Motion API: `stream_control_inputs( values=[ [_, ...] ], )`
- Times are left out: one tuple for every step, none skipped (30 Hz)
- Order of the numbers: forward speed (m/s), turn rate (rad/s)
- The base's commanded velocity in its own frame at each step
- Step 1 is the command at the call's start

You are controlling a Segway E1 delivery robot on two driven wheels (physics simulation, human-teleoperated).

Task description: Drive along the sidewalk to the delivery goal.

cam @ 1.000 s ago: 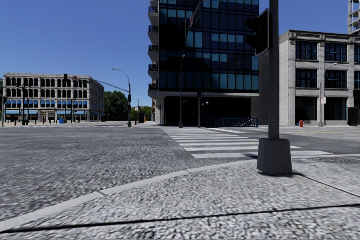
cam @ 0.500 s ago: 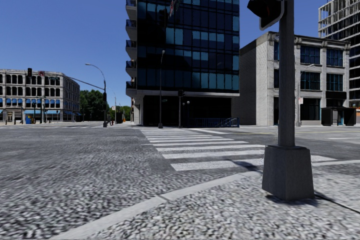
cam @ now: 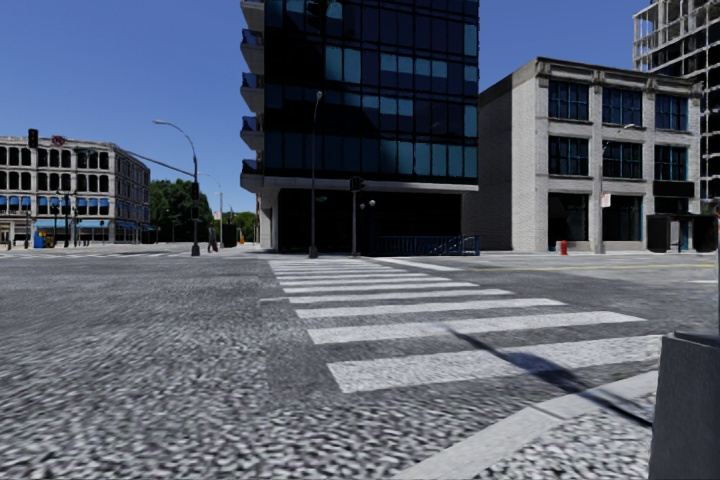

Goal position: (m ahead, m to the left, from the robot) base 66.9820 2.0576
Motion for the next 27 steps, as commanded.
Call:
stream_control_inputs(
  values=[
    [2.00, -0.22],
    [2.00, -0.22],
    [1.94, -0.22],
    [1.90, -0.22],
    [1.89, -0.22],
    [1.89, -0.22],
    [1.88, -0.22],
    [1.84, -0.22],
    [1.74, -0.26],
    [1.67, -0.31],
    [1.67, -0.31],
    [1.66, -0.33],
    [1.65, -0.33],
    [1.64, -0.34],
    [1.64, -0.34],
    [1.64, -0.34],
    [1.64, -0.34],
    [1.64, -0.34],
    [1.64, -0.34],
    [1.64, -0.33],
    [1.64, -0.24],
    [1.64, -0.21],
    [1.64, -0.20],
    [1.64, -0.18],
    [1.64, -0.12],
    [1.64, -0.09],
    [1.64, -0.09]
  ],
)
